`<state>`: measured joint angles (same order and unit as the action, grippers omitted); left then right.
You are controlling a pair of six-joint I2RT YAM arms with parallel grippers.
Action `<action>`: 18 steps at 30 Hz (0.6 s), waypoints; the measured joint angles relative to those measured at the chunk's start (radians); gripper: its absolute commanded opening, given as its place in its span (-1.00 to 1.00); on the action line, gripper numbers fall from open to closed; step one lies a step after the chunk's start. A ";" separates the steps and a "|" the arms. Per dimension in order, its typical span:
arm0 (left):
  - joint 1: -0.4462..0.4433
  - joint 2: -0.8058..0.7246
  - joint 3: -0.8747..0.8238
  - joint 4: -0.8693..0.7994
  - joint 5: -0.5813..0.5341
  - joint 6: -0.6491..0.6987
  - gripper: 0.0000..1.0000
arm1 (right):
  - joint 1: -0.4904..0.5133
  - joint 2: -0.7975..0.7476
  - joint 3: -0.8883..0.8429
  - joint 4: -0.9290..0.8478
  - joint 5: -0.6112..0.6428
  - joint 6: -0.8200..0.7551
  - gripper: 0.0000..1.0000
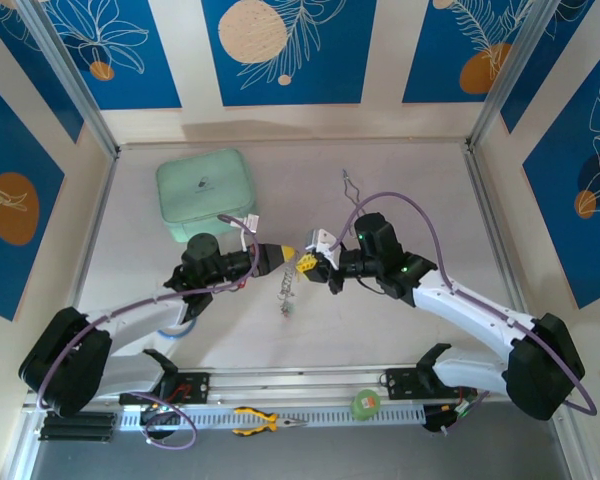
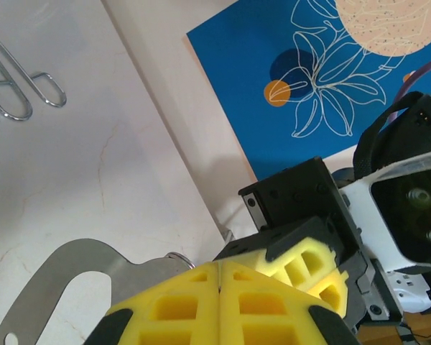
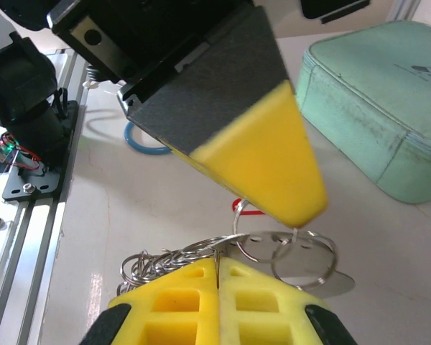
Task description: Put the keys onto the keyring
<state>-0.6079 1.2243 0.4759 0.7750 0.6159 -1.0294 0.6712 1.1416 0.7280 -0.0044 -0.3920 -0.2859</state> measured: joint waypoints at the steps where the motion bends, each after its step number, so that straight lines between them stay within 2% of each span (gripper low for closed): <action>1: 0.000 -0.006 0.000 -0.010 -0.003 0.012 -1.00 | -0.003 -0.007 -0.001 -0.008 0.003 0.001 -1.00; 9: 0.000 -0.043 0.009 -0.089 -0.015 0.121 -1.00 | -0.014 -0.071 -0.005 -0.081 0.108 -0.003 -1.00; 18: 0.000 -0.045 0.009 -0.103 -0.014 0.214 -1.00 | 0.055 -0.080 -0.006 -0.101 0.182 -0.068 -1.00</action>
<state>-0.6083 1.1790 0.4850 0.6720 0.6014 -0.8158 0.7261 1.0611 0.7223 -0.1059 -0.2104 -0.3542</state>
